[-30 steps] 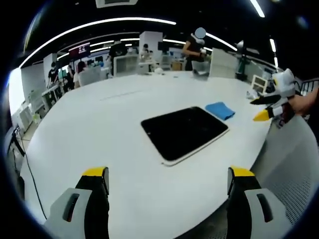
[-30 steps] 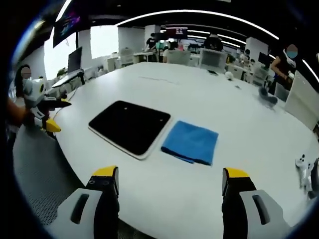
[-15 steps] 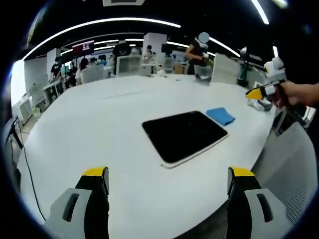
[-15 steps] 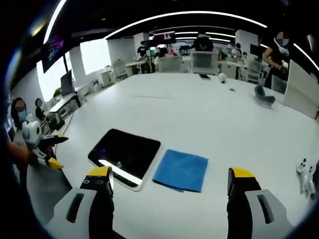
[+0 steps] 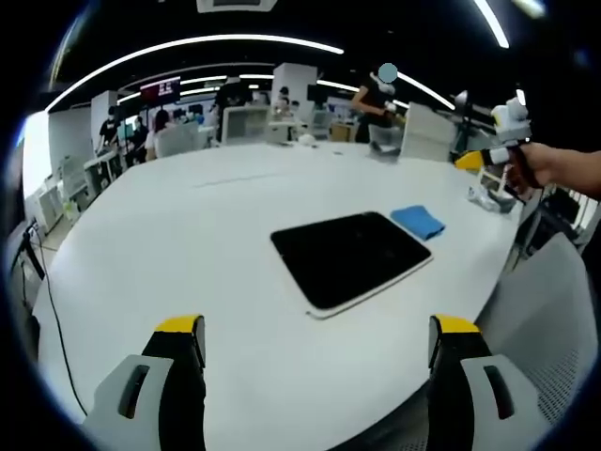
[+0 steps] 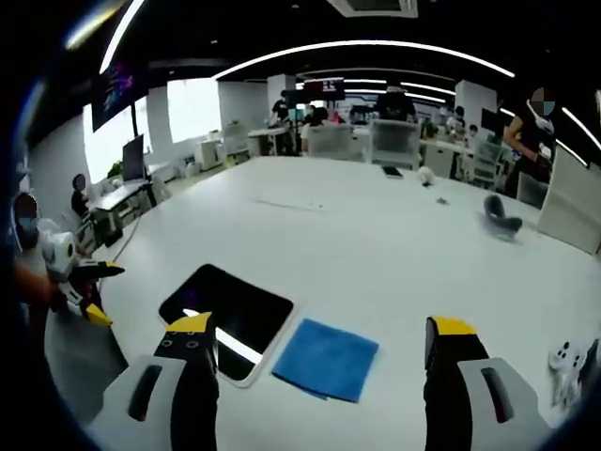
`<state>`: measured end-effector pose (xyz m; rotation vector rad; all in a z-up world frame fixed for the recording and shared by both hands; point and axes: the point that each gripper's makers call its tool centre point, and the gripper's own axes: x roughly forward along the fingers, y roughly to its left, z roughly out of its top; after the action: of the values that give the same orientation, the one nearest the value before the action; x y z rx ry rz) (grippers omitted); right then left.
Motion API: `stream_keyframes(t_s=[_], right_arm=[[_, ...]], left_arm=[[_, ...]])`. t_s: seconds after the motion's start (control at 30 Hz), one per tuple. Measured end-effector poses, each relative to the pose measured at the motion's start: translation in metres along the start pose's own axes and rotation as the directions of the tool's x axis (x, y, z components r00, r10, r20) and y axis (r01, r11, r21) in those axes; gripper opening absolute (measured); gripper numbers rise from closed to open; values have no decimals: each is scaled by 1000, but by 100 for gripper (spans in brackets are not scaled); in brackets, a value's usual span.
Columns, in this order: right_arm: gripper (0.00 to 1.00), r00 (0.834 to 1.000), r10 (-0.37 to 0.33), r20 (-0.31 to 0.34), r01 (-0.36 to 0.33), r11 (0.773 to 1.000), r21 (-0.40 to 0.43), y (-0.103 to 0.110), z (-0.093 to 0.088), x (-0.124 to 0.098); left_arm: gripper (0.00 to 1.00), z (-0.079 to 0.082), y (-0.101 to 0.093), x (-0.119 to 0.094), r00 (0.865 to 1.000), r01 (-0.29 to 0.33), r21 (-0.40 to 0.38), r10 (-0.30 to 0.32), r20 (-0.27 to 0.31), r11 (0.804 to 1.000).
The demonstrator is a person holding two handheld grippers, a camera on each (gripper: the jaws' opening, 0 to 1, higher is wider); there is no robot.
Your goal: Wipe the mirror surface with the cleaning cloth until all visible marks leave the cleaned area.
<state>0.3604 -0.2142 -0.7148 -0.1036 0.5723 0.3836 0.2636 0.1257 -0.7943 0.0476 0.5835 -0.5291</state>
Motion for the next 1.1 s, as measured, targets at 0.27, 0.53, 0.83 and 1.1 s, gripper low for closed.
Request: stream_keyframes(t_s=[0.27, 0.53, 0.83, 1.1], right_arm=[[86, 1000, -4, -11, 4, 1000, 3, -5, -12, 17], [71, 999, 13, -43, -11, 999, 41, -1, -43, 41], [56, 997, 20, -74, -16, 998, 54, -2, -67, 67], [44, 991, 1, -137, 9, 997, 73, -5, -92, 84]], left_arm=[[100, 1, 0, 0, 1000, -2, 5, 2, 2, 1000], [100, -3, -2, 2, 1000, 6, 27, -5, -20, 1000], [100, -6, -1, 2, 999, 7, 22, -6, -32, 1000], [100, -6, 0, 2, 999, -2, 14, 3, -35, 1000]])
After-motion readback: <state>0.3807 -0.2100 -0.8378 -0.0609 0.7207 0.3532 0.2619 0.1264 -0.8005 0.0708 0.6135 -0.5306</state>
